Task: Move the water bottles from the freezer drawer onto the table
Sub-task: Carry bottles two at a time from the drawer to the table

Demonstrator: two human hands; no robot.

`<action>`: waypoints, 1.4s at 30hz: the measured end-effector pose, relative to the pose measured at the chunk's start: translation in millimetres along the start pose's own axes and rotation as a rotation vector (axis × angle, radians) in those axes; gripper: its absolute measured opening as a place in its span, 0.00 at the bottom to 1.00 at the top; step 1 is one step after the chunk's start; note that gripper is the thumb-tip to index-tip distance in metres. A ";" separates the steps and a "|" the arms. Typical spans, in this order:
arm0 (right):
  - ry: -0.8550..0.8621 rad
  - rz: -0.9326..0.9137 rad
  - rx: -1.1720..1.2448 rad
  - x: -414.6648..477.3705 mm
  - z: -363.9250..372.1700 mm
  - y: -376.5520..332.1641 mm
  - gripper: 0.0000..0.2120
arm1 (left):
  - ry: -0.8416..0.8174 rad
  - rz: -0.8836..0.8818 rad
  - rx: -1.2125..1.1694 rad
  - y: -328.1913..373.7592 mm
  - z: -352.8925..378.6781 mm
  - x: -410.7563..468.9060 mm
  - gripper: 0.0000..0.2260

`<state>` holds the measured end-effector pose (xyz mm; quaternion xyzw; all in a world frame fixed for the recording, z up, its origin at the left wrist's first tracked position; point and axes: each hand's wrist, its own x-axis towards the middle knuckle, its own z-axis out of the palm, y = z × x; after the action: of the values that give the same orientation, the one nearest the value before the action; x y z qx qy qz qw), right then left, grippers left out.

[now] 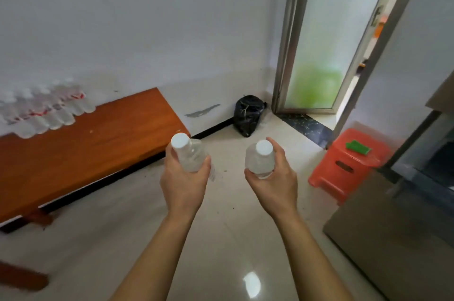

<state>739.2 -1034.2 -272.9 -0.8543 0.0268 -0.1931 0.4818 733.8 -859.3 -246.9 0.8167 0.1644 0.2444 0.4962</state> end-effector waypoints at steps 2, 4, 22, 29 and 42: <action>-0.079 -0.019 0.016 -6.4 49.6 -32.9 0.38 | 0.057 -0.046 0.005 -24.5 -46.5 26.0 0.34; -0.142 -0.046 0.021 -10.0 91.4 -59.8 0.39 | 0.108 -0.079 0.032 -45.8 -83.2 46.9 0.34; -0.528 -0.177 0.181 102.7 445.4 -163.7 0.35 | 0.381 -0.154 0.174 -205.1 -183.0 302.4 0.29; -0.570 -0.196 0.174 211.6 564.0 -204.2 0.41 | 0.365 -0.231 0.177 -223.9 -186.6 451.9 0.26; -0.849 -0.060 -0.051 254.2 731.6 -182.5 0.29 | 0.150 -0.450 0.372 -396.2 -187.7 586.6 0.28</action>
<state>1208.7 -400.9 -380.9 -0.8702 -0.1940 0.1626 0.4228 1102.8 -242.8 -388.4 0.8163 0.4195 0.1535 0.3663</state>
